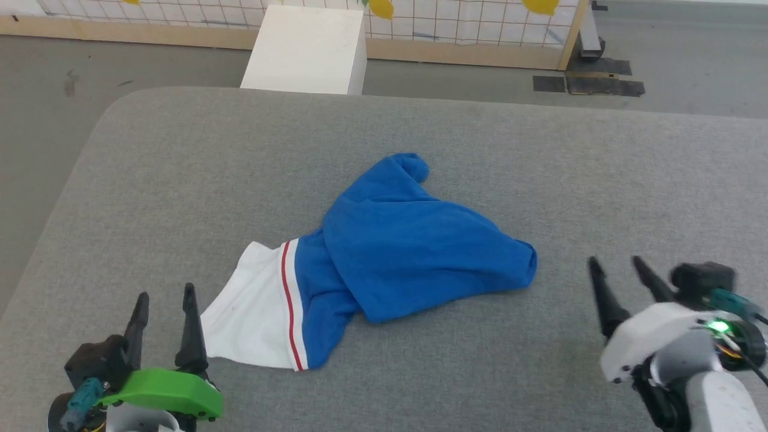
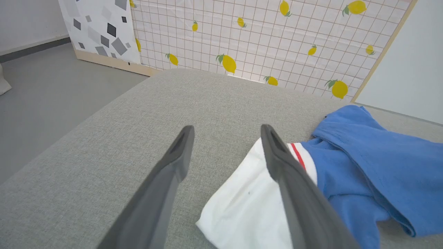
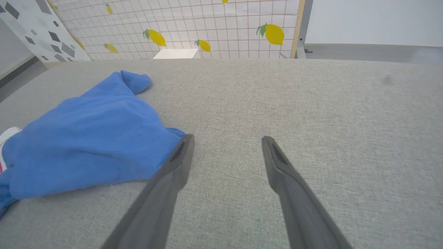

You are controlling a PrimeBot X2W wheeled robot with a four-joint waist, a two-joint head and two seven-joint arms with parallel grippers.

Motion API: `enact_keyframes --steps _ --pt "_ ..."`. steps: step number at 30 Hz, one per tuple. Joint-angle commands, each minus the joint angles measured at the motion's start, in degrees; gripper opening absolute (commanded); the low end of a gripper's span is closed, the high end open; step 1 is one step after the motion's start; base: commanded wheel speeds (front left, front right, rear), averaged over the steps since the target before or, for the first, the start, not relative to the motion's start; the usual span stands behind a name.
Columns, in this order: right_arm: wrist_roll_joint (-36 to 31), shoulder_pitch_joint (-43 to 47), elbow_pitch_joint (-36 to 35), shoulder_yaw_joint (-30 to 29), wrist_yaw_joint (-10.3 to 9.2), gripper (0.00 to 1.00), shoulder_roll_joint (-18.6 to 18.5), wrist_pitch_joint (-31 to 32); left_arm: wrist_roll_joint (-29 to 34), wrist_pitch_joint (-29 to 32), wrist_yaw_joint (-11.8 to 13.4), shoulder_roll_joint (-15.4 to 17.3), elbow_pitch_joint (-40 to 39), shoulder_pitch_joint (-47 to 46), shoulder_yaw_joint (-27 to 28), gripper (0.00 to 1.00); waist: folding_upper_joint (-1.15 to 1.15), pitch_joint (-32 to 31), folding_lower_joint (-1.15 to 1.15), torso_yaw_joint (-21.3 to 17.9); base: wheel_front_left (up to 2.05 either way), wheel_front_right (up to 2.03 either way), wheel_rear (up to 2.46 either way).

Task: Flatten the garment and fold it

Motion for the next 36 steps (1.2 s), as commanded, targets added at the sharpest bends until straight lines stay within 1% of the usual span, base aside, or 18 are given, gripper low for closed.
enact_keyframes --steps 1,6,11,13,16,17,21,26,27,28,29,30,33,36 --pt "-0.25 -1.49 -0.26 1.82 -0.06 1.0 -0.61 2.23 0.35 -0.55 -0.38 -0.06 0.21 -0.52 -0.1 1.0 0.0 0.33 0.0 0.18 0.0 0.0 0.0" --pt "0.48 -7.24 0.58 10.15 -0.06 1.0 -3.92 13.69 0.4 -0.94 -0.9 -0.49 0.32 -1.61 -0.4 1.0 0.0 1.63 0.0 0.67 0.0 0.0 0.0" --pt "0.24 -15.33 3.53 17.47 -0.06 1.0 -7.55 27.63 0.89 -1.17 -1.55 -0.93 0.52 -3.56 -1.3 1.0 0.0 3.85 0.0 1.74 0.0 0.0 0.0" --pt "0.12 -18.24 4.62 19.9 -0.06 1.0 -8.51 32.34 1.03 -1.25 -1.87 -1.2 0.67 -4.53 -1.65 1.0 0.0 4.82 0.0 2.33 0.0 0.0 0.0" --pt "0.91 -21.74 5.86 23.63 -0.06 1.0 -9.76 37.64 1.16 -1.34 -2.28 -1.62 0.97 -5.77 -2.01 1.0 0.0 6.2 0.0 3.07 0.0 0.0 0.0" --pt "2.41 -24.15 7.37 27.19 -0.06 1.0 -11.23 41.95 1.34 -1.41 -2.72 -2.17 1.31 -6.73 -2.51 1.0 0.0 7.62 0.0 3.83 0.0 0.0 0.0" --pt "4.16 -25.57 8.84 31.37 -0.06 1.0 -12.57 44.48 1.45 -1.47 -3.17 -2.87 1.93 -7.53 -2.75 1.0 0.0 8.89 0.0 4.36 0.0 0.0 0.0" --pt "8.25 -25.72 9.88 36.72 -0.06 1.0 -13.43 43.59 1.66 -1.52 -3.63 -3.45 2.58 -8.13 -2.48 1.0 0.0 9.38 0.0 4.27 0.0 0.0 0.0" --pt "8.98 -25.76 10.11 37.08 -0.06 0.98 -13.53 43.18 1.73 -1.52 -3.72 -3.53 2.62 -8.19 -2.36 1.0 0.0 9.34 0.0 4.18 0.0 0.0 0.0" --pt "9.53 -25.95 10.21 37.77 -0.06 0.38 -13.76 42.48 1.81 -1.53 -3.81 -3.64 2.67 -8.22 -2.23 1.0 0.0 9.29 0.0 4.02 0.0 0.0 0.0" --pt "9.91 -26.12 10.19 38.1 -0.06 0.03 -13.93 41.58 1.88 -1.53 -3.92 -3.73 2.68 -8.27 -2.14 1.0 0.0 9.25 0.0 3.91 0.0 0.0 0.0" --pt "10.5 -26.25 10.26 38.38 -0.06 0.0 -14.11 40.41 1.96 -1.53 -4.03 -3.84 2.72 -8.34 -2.0 1.0 0.0 9.13 0.0 3.75 0.0 0.0 0.0" --pt "11.62 -26.92 10.45 37.89 -0.06 0.0 -14.53 37.39 2.17 -1.53 -4.33 -3.99 2.86 -8.37 -1.62 1.0 0.0 8.66 0.0 3.13 0.0 0.0 0.0" --pt "12.17 -27.73 10.23 35.52 -0.06 0.0 -14.64 33.69 2.36 -1.54 -4.58 -4.08 2.9 -8.17 -1.11 1.0 0.0 7.88 0.0 2.23 0.0 0.0 0.0"
